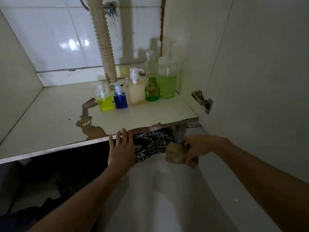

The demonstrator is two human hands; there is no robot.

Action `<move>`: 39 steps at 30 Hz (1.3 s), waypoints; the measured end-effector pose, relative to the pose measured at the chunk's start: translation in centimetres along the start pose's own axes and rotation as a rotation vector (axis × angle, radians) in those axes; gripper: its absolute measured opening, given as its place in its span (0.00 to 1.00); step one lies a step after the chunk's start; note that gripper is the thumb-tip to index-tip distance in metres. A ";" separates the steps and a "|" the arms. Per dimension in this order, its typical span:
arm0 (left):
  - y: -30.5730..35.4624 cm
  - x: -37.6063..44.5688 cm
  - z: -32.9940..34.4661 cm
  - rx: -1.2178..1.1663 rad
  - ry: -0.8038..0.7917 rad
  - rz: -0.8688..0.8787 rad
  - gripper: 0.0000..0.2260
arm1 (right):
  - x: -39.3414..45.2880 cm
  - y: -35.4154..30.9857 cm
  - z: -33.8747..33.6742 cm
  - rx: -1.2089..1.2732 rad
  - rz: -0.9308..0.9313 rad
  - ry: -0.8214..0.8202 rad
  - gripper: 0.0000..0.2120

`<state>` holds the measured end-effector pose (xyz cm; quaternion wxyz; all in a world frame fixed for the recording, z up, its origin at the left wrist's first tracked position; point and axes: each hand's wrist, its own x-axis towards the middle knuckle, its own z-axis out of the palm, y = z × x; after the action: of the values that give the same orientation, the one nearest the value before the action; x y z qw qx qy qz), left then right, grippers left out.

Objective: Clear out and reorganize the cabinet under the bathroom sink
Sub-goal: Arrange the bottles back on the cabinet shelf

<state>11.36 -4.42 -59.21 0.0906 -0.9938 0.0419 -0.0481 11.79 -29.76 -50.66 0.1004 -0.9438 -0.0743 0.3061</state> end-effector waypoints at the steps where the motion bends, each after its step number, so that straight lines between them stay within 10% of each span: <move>1: -0.1 -0.1 0.3 0.006 0.015 0.002 0.35 | 0.2 -0.2 -1.9 0.000 -0.024 0.047 0.35; 9: -0.3 0.8 3.7 -0.005 0.149 0.058 0.35 | 7.1 0.6 -7.6 -0.153 -0.088 0.470 0.30; 24: 0.0 1.9 7.6 -0.048 0.356 0.039 0.39 | 13.4 1.9 -7.6 -0.026 -0.144 0.623 0.24; 39: -1.9 0.2 -2.7 -0.180 -0.239 -0.032 0.38 | 8.9 -12.4 -5.8 0.958 -0.355 0.939 0.18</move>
<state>11.39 -3.10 -56.17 0.0044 -0.9971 0.0190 0.0729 21.39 -16.75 -48.14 0.5760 -0.8016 -0.0330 -0.1567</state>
